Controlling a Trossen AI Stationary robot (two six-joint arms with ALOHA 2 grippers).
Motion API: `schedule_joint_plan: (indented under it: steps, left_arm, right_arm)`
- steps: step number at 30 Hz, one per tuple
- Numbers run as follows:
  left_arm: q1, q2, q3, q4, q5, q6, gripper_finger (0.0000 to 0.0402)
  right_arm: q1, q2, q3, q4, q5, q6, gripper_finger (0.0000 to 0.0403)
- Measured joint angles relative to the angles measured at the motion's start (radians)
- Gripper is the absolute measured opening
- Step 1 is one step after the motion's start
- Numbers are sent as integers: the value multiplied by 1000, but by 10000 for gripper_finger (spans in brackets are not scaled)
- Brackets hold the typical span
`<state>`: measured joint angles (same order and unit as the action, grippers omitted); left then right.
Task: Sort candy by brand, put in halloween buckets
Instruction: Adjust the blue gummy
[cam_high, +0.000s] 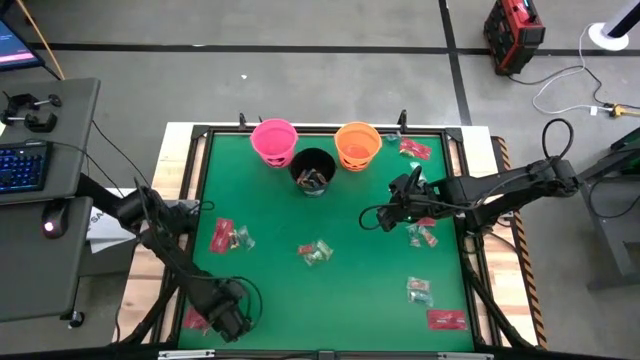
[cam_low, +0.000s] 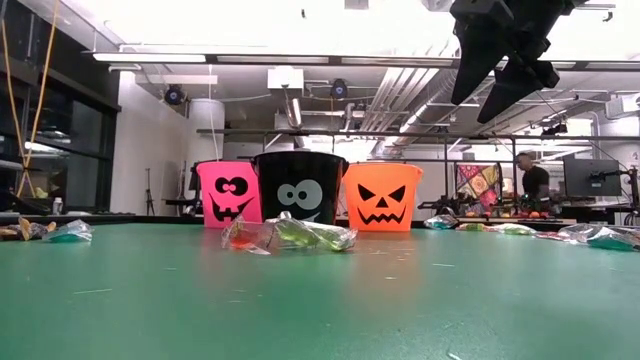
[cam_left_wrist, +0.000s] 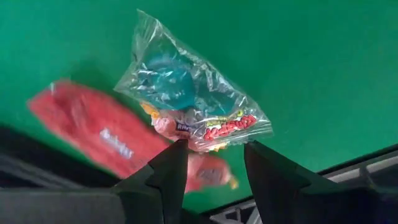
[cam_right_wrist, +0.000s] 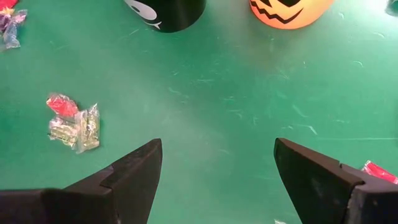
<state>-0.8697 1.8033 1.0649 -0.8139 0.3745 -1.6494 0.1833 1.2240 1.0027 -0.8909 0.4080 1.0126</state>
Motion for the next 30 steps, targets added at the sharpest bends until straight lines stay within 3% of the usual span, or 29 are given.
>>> schedule_joint_plan:
  steps: [4, 10, 14, 22, 30]
  left_arm:
    - [49, -19, 0, 1, -83, 73, 146]
    - [80, -64, -2, -13, -98, 111, 146]
    - [57, -99, -1, -62, -113, 21, 146]
    - [29, -99, -2, -100, -256, -176, 146]
    - [92, -91, -1, -105, -338, -53, 146]
  right_arm:
    - [0, 0, 0, 2, 0, 0, 302]
    - [0, 0, 0, 2, 0, 0, 302]
    - [0, 0, 0, 2, 0, -8, 302]
    - [0, 0, 0, 2, 7, -50, 302]
    - [-27, 0, 0, 2, 3, -53, 302]
